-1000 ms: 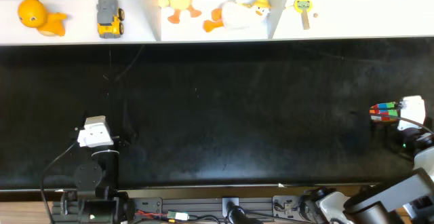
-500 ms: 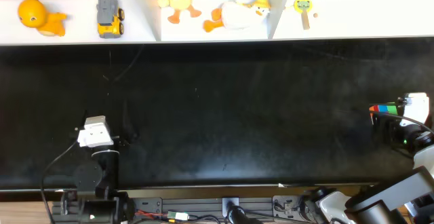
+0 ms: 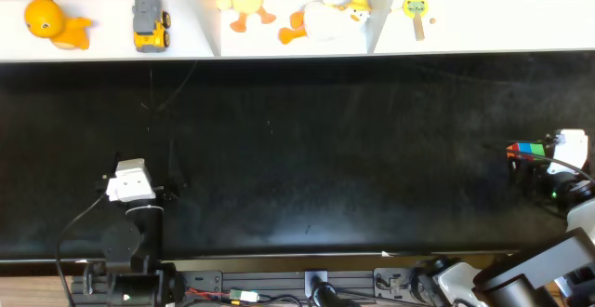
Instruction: Store Toys
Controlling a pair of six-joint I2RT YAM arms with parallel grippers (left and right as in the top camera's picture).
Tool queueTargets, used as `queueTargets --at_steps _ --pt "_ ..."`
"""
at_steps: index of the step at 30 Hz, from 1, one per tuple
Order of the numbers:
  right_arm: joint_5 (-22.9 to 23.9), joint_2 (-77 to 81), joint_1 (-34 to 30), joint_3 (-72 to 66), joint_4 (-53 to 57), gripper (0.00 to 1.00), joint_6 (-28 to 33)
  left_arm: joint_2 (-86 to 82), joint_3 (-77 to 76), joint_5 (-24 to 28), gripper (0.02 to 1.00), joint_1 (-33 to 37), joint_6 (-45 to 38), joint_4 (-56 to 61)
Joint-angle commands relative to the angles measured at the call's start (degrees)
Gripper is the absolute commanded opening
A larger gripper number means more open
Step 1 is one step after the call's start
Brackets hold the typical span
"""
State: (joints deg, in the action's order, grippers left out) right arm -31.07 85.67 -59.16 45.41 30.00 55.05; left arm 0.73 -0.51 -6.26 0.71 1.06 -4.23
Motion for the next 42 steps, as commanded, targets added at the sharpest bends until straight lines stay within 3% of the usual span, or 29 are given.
queueTargets --at_steps 1,16,20,23,32,42 --pt "0.68 0.22 0.26 -0.37 -0.04 0.908 -0.68 -0.61 0.04 -0.04 0.998 -0.35 -1.25 -0.20" --pt "0.61 1.51 0.50 -0.37 -0.74 0.895 -0.66 -0.61 0.04 -0.04 0.998 -0.35 -1.27 -0.20" --pt "0.68 1.55 0.72 -0.37 -0.70 0.814 -0.72 -0.61 0.04 -0.04 0.998 -0.35 -1.27 -0.20" --pt "0.76 1.55 0.70 -0.37 -0.66 0.687 -0.79 -0.61 0.04 -0.04 0.998 -0.35 -1.25 -0.20" --pt "1.46 1.55 0.72 -0.37 -0.66 0.518 -1.11 -0.61 0.04 -0.04 0.998 -0.35 -1.25 -0.20" --pt "2.82 1.53 0.76 -0.37 -0.63 0.411 -1.99 -0.61 0.04 -0.04 0.998 -0.35 -1.25 -0.20"
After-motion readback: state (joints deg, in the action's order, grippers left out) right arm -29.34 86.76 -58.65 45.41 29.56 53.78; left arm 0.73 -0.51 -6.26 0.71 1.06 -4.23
